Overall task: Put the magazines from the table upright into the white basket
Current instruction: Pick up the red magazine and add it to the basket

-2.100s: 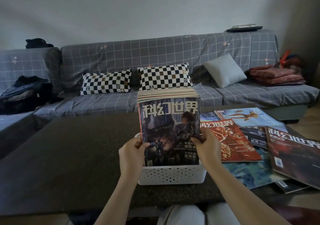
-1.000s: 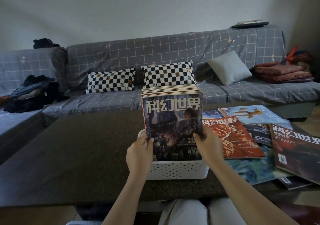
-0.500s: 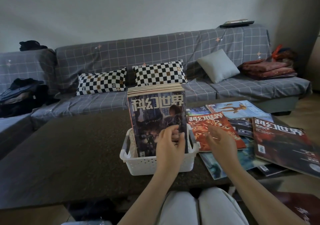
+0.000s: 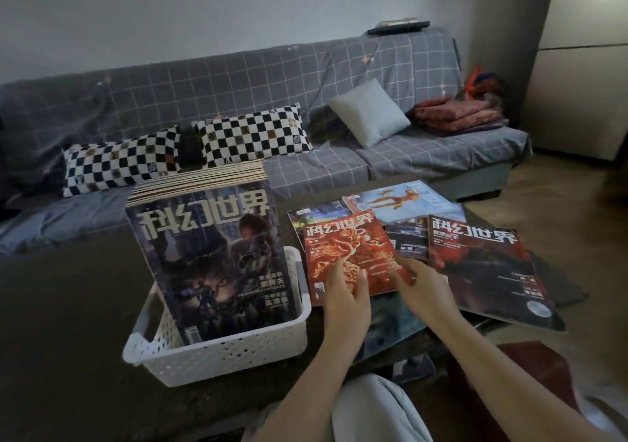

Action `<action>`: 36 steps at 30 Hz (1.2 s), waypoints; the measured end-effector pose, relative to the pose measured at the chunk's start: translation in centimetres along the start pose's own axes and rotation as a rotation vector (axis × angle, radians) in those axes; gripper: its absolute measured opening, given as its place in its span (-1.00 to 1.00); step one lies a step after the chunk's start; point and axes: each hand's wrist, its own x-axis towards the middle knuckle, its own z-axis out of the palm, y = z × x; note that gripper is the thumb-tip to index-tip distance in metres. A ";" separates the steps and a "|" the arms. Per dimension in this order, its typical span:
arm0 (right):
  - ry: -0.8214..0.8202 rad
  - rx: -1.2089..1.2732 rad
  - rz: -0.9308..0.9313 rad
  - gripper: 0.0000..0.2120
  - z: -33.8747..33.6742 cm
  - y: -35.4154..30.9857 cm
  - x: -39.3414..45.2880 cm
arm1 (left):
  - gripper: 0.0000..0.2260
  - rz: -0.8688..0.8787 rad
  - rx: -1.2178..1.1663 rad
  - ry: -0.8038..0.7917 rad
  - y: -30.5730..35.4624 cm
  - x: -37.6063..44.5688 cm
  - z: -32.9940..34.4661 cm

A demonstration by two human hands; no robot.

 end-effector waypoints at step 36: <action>0.044 1.074 0.213 -0.92 -9.1 2.9 -6.0 | -0.75 -0.243 -0.745 -0.368 5.8 -1.3 -6.1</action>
